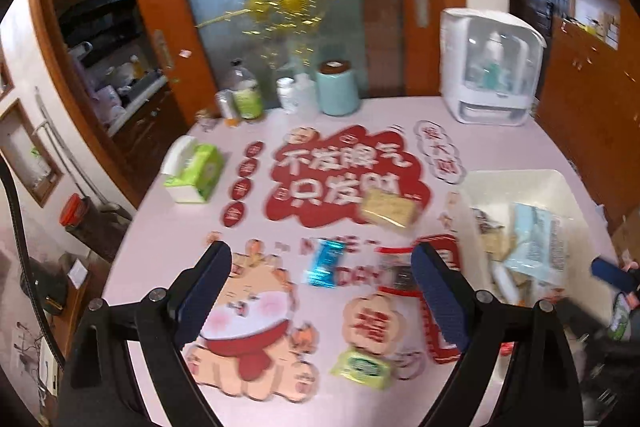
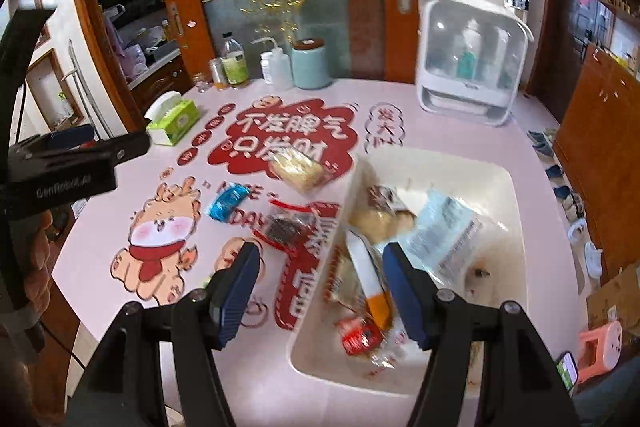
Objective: Organize snacks
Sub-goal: 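Grasp blue wrapper with left tool while right tool grasps cracker pack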
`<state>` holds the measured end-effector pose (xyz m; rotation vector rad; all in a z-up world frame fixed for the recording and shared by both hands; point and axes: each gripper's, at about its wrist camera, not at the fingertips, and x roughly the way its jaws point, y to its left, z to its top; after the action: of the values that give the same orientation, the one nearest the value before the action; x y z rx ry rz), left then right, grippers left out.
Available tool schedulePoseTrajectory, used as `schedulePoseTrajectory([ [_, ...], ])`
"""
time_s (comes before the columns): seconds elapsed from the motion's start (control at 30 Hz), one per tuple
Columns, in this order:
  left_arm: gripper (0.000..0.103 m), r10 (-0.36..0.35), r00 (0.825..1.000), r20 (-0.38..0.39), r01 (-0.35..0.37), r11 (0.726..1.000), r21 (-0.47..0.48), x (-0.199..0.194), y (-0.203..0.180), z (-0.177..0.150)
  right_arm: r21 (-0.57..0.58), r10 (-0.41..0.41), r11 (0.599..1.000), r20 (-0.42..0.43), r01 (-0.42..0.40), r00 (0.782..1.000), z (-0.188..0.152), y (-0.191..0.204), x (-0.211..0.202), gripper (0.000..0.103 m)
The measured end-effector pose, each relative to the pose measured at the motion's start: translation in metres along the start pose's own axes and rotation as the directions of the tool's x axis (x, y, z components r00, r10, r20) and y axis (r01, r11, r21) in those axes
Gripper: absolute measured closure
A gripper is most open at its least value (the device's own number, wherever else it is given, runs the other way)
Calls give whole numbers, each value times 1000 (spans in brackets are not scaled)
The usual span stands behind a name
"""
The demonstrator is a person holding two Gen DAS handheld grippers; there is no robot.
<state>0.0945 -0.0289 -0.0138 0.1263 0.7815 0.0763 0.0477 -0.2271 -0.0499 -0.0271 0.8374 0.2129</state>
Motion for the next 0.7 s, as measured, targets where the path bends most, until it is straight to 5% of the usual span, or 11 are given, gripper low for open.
schedulePoseTrajectory([
  [0.37, 10, -6, 999, 31, 3, 997, 75, 47, 103, 27, -36, 21, 999, -37, -22, 999, 88, 40, 54, 39],
  [0.6, 10, -92, 991, -95, 101, 990, 95, 123, 89, 19, -240, -53, 971, -163, 12, 985, 123, 53, 161, 39],
  [0.7, 10, -108, 975, -196, 125, 989, 80, 169, 66, 8, -288, -75, 958, -230, 6, 970, 125, 50, 207, 39],
])
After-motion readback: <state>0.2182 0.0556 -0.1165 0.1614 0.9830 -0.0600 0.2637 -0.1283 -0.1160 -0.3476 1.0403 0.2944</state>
